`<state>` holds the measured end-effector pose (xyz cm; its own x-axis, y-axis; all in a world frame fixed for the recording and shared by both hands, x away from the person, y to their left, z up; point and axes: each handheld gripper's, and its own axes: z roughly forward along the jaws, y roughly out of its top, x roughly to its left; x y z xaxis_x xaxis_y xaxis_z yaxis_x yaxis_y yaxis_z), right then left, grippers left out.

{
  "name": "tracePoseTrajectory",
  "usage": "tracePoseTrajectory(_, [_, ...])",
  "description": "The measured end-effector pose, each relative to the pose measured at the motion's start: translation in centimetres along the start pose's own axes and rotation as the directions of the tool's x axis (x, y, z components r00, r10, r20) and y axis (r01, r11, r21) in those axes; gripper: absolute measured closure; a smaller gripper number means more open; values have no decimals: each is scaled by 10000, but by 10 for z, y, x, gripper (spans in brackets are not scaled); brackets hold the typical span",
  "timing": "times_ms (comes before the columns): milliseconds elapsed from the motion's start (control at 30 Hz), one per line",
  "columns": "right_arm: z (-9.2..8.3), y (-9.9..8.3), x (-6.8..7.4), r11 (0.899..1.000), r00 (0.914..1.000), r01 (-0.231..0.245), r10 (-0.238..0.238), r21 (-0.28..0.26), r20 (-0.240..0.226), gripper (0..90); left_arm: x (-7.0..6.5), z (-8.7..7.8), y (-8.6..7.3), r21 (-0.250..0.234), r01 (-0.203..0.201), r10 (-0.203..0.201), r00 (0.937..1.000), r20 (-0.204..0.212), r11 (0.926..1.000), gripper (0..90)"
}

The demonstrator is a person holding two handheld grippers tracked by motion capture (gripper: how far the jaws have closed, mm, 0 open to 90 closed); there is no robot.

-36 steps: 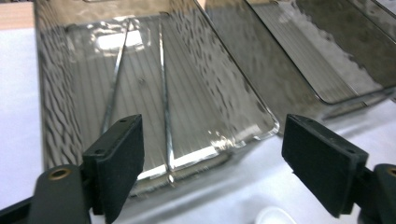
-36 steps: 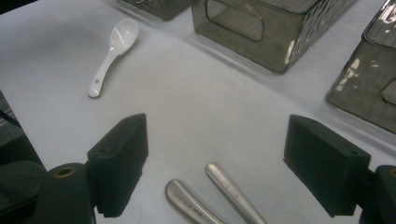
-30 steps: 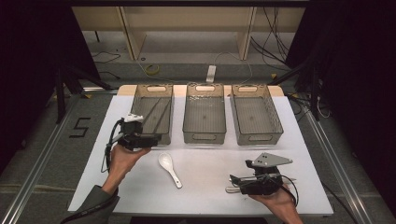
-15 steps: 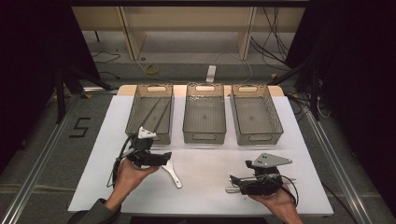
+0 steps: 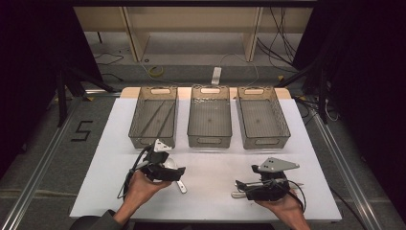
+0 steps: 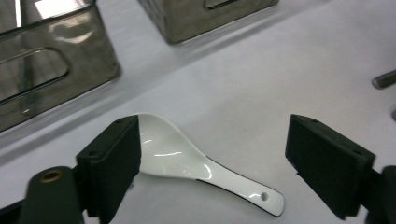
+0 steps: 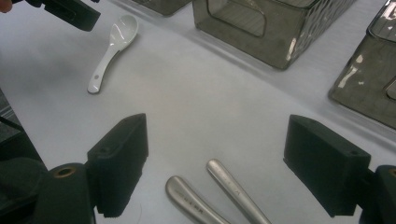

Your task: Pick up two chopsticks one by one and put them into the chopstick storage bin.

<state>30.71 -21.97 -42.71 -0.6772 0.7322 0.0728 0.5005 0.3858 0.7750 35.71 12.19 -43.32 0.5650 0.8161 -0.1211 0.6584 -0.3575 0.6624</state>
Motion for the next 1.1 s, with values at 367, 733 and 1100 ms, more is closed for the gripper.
tracePoseTrajectory(367, [0, -1, -2, 10000, 10000, -56, 56, -21, -8, 228, -6, 3, 0, 0, -422, 420, 9957, 821, 9991, 417])
tracePoseTrajectory(733, [-1, -2, -3, 9999, 10000, -91, 92, -90, 10, 228, -9, 9, -2, 325, -866, 815, 9877, 1336, 9957, 618])
tracePoseTrajectory(1100, [0, -2, -2, 10000, 10000, -77, 78, -62, 58, 228, -14, 18, -5, 973, -1421, 1243, 9776, 1695, 9850, 820])
